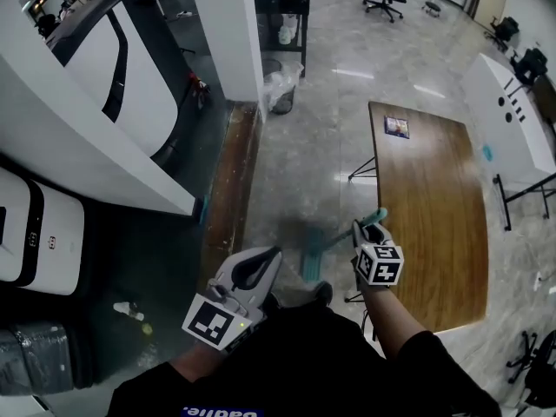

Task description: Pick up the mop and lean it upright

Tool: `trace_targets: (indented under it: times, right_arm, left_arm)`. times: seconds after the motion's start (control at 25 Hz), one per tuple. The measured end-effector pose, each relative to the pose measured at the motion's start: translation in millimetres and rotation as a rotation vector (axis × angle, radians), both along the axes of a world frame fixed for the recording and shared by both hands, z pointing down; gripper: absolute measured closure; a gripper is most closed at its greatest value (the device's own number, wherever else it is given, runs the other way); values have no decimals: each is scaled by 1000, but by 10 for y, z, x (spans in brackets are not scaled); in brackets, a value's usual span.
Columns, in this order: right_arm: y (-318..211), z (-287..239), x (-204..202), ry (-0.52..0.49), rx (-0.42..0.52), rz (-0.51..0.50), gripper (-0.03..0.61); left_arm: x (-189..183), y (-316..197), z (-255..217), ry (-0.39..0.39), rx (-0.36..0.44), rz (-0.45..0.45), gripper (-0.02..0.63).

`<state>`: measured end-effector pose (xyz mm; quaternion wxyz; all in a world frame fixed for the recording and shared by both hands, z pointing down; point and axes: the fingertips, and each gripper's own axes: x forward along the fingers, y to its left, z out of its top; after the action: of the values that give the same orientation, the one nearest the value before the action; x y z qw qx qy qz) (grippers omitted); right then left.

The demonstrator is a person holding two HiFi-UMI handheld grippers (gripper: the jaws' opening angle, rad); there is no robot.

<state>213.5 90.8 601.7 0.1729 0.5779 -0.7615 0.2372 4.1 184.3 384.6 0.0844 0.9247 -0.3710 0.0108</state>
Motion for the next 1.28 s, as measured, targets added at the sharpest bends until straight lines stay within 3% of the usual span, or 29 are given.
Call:
trace_targets:
  times: [0.88,1.12,1.28]
  right_arm:
    - [-607,-395,-1512,13,62,-110,471]
    - [-747,-407,-1900,3,59,-144,471]
    - [-869,-363,-2092,-14,47,-161,471]
  left_arm:
    - [-1324,160,23,6,1,-160,594]
    - [-1502,192,14,22,9,-217,594]
    - [-1618,180,19,-14,-10,-283,594]
